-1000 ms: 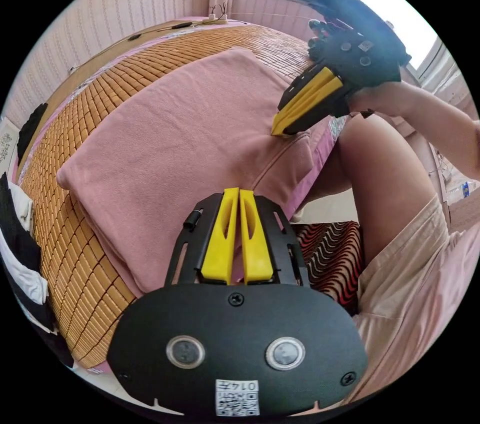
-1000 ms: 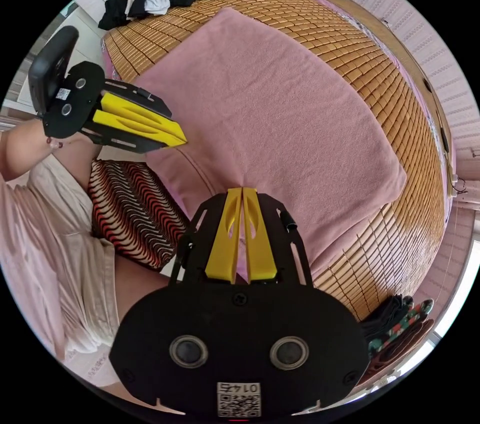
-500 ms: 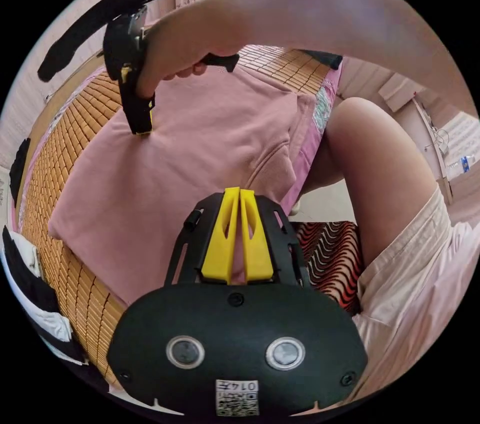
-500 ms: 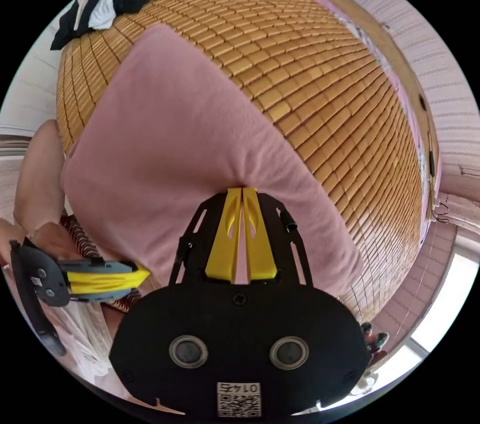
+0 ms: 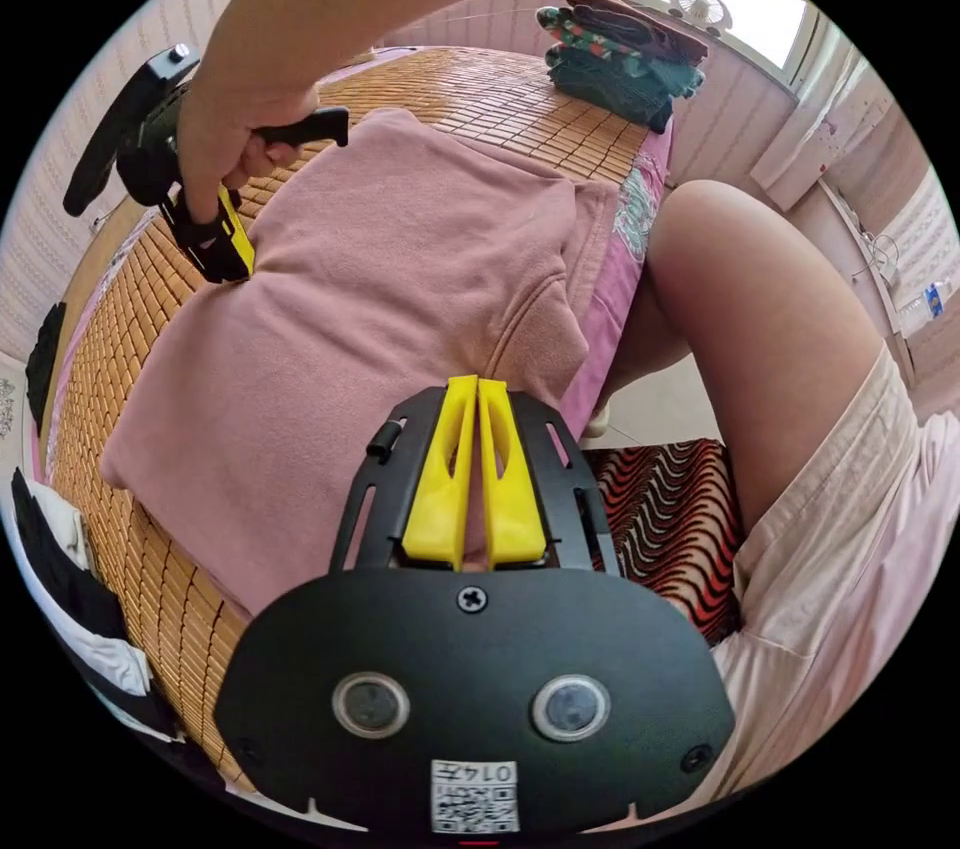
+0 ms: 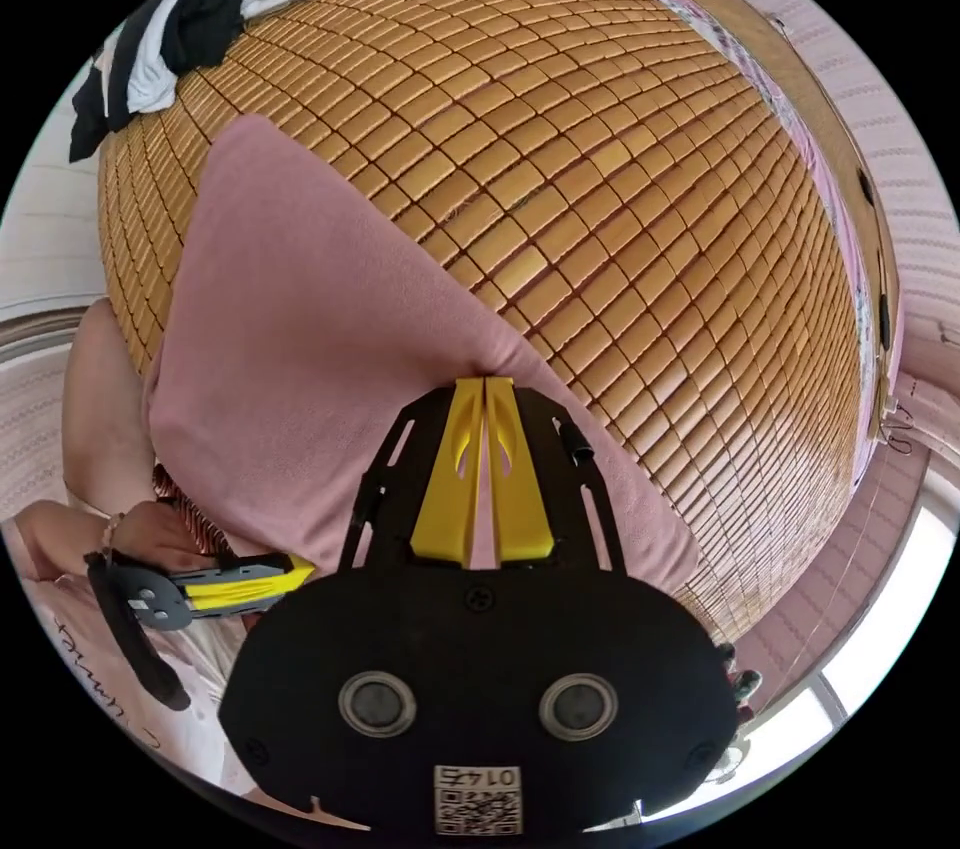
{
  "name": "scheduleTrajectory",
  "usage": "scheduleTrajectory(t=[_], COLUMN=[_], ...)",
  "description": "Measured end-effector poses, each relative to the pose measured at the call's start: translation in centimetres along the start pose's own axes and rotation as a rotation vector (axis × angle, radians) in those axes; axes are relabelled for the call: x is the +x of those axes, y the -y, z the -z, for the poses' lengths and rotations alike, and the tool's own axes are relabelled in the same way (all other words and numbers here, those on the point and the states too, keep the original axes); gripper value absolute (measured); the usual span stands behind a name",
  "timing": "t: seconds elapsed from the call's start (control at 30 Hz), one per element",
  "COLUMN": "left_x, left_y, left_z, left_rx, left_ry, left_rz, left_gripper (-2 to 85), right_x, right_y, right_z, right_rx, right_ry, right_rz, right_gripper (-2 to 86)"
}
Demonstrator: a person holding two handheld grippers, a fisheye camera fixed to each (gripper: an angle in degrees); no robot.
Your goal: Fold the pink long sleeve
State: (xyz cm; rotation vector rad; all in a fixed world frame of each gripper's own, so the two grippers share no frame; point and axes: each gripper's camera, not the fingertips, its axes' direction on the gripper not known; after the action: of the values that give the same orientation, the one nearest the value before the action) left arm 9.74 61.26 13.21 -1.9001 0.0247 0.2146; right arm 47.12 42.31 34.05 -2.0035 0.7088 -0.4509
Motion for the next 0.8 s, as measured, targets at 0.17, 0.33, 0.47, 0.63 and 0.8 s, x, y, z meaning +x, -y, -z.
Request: scheduleTrajectory(t=[0.17, 0.33, 0.47, 0.63, 0.8], left_x=[0.7, 1.2, 2.5, 5.0, 6.5], left_y=[-0.6, -1.6, -0.7, 2.0, 5.6], left_z=[-0.1, 2.2, 2.7, 1.8, 0.0], left_rx=[0.039, 0.208, 0.33, 0.324, 0.27], left_ry=[0.015, 0.022, 0.006, 0.009, -0.025], left_rz=[-0.019, 0.028, 0.032, -0.063, -0.112], left_gripper=[-0.7, 1.0, 9.3, 13.6, 17.7], right_x=[3.9, 5.3, 4.5, 4.3, 2.9], right_y=[-11.7, -30.2, -38.0, -42.8, -47.3], right_z=[4.4, 3.7, 1.3, -1.3, 2.2], right_rx=[0.363, 0.343, 0.278, 0.218, 0.4], right_ry=[0.204, 0.127, 0.165, 0.261, 0.36], right_rz=[-0.2, -0.455, -0.545, -0.614, -0.586], right_gripper=[0.1, 5.6, 12.8, 7.0, 3.0])
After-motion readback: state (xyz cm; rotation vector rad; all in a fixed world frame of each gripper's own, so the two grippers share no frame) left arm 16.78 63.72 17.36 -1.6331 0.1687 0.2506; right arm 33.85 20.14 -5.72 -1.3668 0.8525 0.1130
